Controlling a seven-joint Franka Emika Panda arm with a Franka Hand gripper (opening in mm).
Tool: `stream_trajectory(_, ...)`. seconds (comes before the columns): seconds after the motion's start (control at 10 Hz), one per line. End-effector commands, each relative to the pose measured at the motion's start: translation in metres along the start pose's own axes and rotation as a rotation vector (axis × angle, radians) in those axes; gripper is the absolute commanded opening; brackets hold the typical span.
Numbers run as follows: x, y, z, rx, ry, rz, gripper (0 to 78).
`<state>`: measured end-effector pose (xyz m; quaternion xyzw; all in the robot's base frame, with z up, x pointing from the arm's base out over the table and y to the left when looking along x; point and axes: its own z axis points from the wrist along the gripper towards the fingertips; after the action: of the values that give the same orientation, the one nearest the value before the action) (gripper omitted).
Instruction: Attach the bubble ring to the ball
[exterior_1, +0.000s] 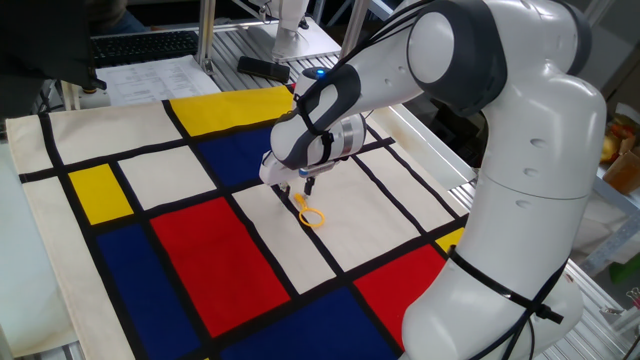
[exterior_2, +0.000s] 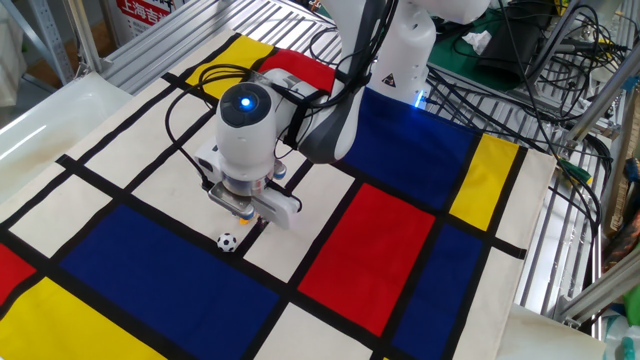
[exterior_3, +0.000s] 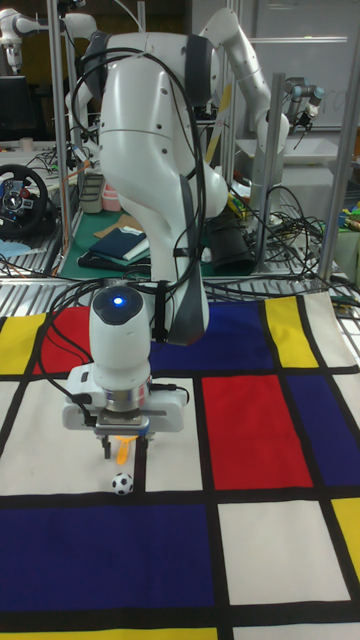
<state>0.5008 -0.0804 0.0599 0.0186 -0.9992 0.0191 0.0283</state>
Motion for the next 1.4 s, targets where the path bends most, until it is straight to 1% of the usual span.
stream_trajectory(0.1,0.0,0.0,-0.002,0.002,-0.006,0.028,77.4)
stream_trajectory(0.5,0.0,0.0,-0.002,0.002,-0.006,0.028,77.4)
stream_trajectory(0.6,0.009,0.006,-0.005,-0.009,-0.017,0.048,77.4)
stream_trajectory(0.7,0.011,0.008,-0.006,-0.005,-0.016,0.047,77.4)
stream_trajectory(0.9,0.014,0.009,-0.007,-0.008,-0.013,0.055,77.4)
stream_trajectory(1.3,0.013,0.008,-0.006,-0.007,-0.017,0.035,77.4)
stream_trajectory(1.4,0.012,0.008,-0.005,-0.011,-0.017,0.029,77.4)
